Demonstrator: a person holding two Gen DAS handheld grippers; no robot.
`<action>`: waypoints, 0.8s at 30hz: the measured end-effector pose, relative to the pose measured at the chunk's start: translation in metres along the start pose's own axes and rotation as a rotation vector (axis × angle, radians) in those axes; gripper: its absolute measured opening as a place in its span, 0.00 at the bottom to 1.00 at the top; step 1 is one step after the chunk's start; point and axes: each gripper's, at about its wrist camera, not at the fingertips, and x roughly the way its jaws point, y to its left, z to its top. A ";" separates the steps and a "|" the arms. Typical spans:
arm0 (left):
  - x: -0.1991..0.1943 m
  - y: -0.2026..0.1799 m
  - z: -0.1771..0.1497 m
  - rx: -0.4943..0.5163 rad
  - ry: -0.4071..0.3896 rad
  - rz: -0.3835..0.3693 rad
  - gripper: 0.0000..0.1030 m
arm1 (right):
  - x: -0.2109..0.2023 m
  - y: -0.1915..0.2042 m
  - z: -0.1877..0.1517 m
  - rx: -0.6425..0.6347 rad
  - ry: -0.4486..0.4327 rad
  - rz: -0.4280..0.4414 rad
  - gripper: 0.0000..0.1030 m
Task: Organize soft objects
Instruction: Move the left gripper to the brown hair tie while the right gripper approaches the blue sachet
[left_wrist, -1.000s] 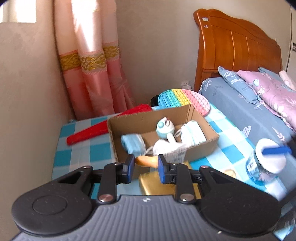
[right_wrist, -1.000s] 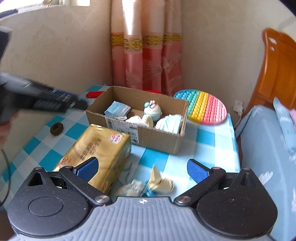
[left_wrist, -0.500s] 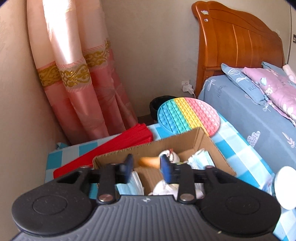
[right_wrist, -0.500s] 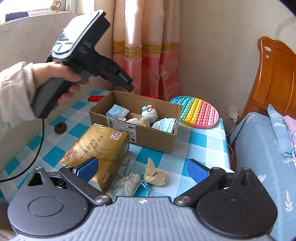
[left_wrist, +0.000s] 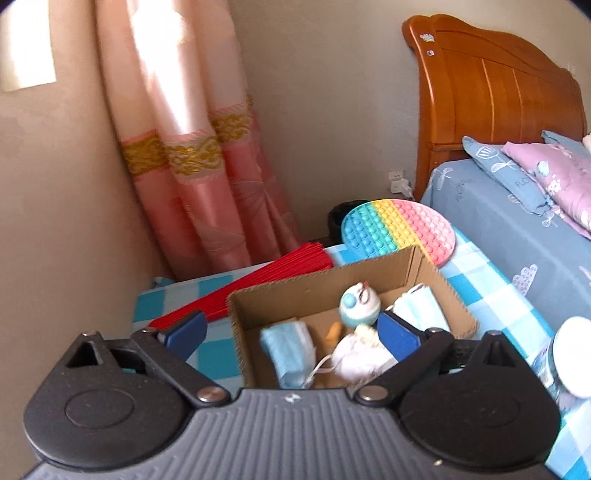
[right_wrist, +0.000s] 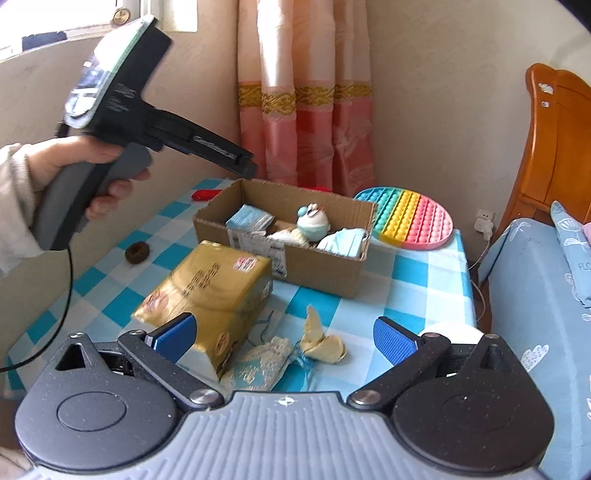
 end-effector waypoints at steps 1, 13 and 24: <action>-0.006 0.001 -0.005 -0.006 -0.004 0.007 0.98 | 0.001 0.000 -0.002 -0.005 0.004 0.006 1.00; -0.056 0.011 -0.080 -0.113 -0.011 0.090 0.99 | 0.020 0.000 -0.032 0.004 0.096 0.017 1.00; -0.066 0.028 -0.133 -0.245 0.032 0.075 0.99 | 0.043 0.014 -0.048 -0.055 0.138 0.089 1.00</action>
